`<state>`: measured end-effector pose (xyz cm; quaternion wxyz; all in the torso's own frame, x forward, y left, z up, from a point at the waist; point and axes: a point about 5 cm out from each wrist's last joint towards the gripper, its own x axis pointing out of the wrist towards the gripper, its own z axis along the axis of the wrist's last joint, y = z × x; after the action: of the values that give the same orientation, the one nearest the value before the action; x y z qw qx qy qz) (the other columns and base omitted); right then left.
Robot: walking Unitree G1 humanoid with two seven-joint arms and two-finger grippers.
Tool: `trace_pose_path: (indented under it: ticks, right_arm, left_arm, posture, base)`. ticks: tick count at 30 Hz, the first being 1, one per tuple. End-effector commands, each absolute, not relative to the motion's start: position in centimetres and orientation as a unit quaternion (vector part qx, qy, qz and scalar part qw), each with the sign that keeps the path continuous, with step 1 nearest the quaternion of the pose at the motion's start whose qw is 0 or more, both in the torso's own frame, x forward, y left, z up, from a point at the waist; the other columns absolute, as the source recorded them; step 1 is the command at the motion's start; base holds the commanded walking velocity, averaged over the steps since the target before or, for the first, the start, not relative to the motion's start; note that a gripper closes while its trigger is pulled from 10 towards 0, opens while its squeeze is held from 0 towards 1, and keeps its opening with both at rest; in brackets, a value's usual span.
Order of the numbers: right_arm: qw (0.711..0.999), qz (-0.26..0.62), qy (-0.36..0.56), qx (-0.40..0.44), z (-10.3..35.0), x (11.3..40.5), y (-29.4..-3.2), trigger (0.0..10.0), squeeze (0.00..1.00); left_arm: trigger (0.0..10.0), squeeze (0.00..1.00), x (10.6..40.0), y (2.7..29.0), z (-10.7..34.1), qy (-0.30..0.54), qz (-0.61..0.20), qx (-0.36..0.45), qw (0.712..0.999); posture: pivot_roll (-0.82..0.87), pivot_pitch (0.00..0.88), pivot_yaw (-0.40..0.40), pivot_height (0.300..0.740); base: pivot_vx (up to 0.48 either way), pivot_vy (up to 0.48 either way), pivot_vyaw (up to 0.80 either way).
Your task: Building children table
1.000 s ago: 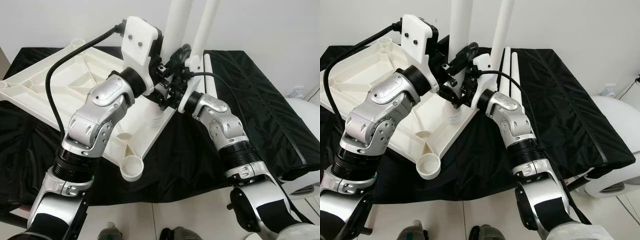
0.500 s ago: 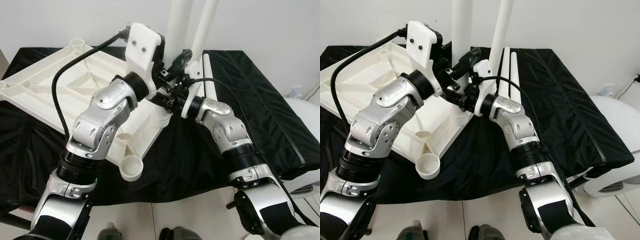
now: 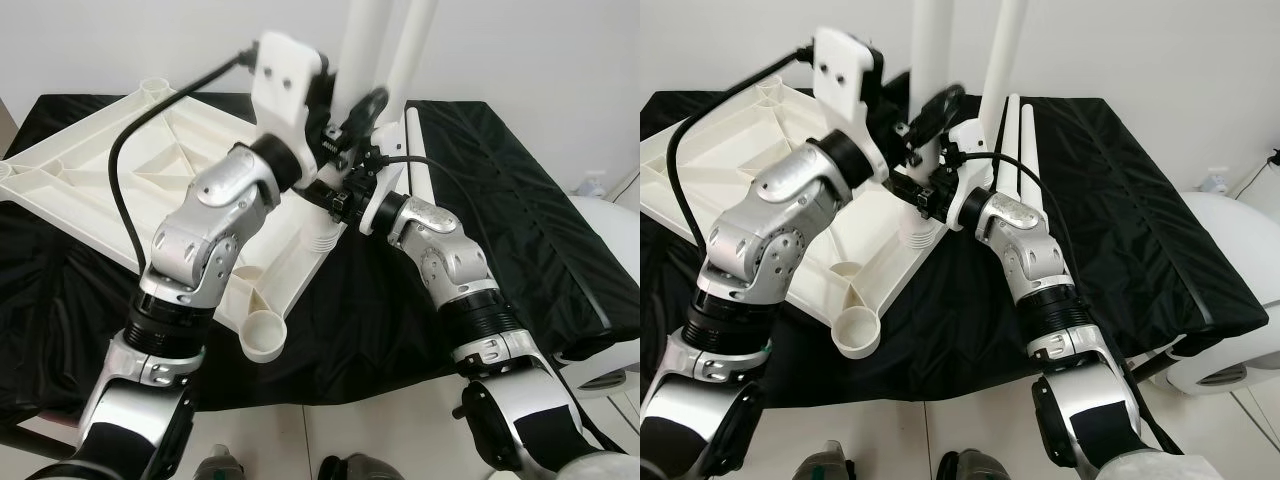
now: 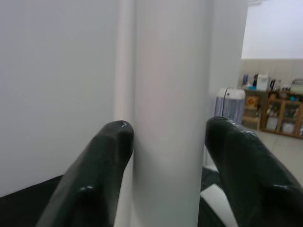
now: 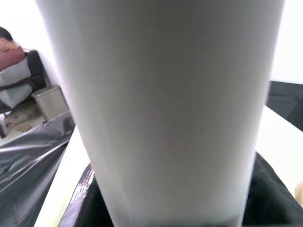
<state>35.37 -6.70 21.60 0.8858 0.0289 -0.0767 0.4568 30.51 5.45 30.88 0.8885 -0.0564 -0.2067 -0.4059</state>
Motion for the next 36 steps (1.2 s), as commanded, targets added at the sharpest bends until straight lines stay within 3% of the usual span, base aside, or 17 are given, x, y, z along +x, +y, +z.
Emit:
trace_pose_path:
  ticks: [1,4,5,11,17,24,36]
  right_arm:
    - [0.893,0.439,-0.087,0.036,21.8,35.5,-7.1,10.0,0.0]
    - [0.898,0.429,-0.089,0.041,21.8,35.7,-7.2,10.0,0.0]
    - [0.9,0.423,-0.091,0.044,21.8,35.7,-7.2,10.0,0.0]
    - [0.913,0.39,-0.101,0.069,22.1,36.1,-7.8,10.0,0.0]
    - [0.924,0.343,-0.133,0.101,22.9,36.2,-8.7,10.0,0.0]
    - [0.93,0.31,-0.154,0.121,23.1,35.4,-10.2,10.0,0.0]
    - [0.935,0.277,-0.182,0.128,22.9,33.5,-12.7,10.0,0.0]
  left_arm:
    - [10.0,1.0,30.5,5.5,31.2,-0.201,-0.413,-0.083,0.884]
    - [10.0,1.0,30.5,5.8,31.4,-0.196,-0.418,-0.102,0.881]
    - [10.0,0.0,30.4,6.1,31.7,-0.202,-0.422,-0.114,0.876]
    - [10.0,0.0,30.4,7.8,32.5,-0.214,-0.419,-0.163,0.867]
    - [10.0,0.0,32.0,10.6,30.6,-0.183,-0.357,-0.161,0.902]
    - [10.0,0.0,32.4,12.0,26.0,-0.122,-0.304,-0.063,0.943]
    - [10.0,0.0,31.4,12.1,19.7,-0.004,-0.323,0.055,0.945]
  posture:
    - [0.04,0.01,-0.062,0.74]
    - [0.04,0.012,-0.066,0.74]
    - [0.04,0.015,-0.074,0.74]
    - [0.04,0.021,-0.089,0.74]
    - [0.03,0.022,-0.1,0.74]
    - [0.03,0.021,-0.087,0.74]
    - [0.03,0.011,-0.051,0.74]
  base:
    - [0.0,0.0,0.0]
    - [0.0,0.0,0.0]
    - [0.0,0.0,0.0]
    - [0.0,0.0,0.0]
    - [0.0,0.0,0.0]
    - [0.0,0.0,0.0]
    - [0.0,0.0,0.0]
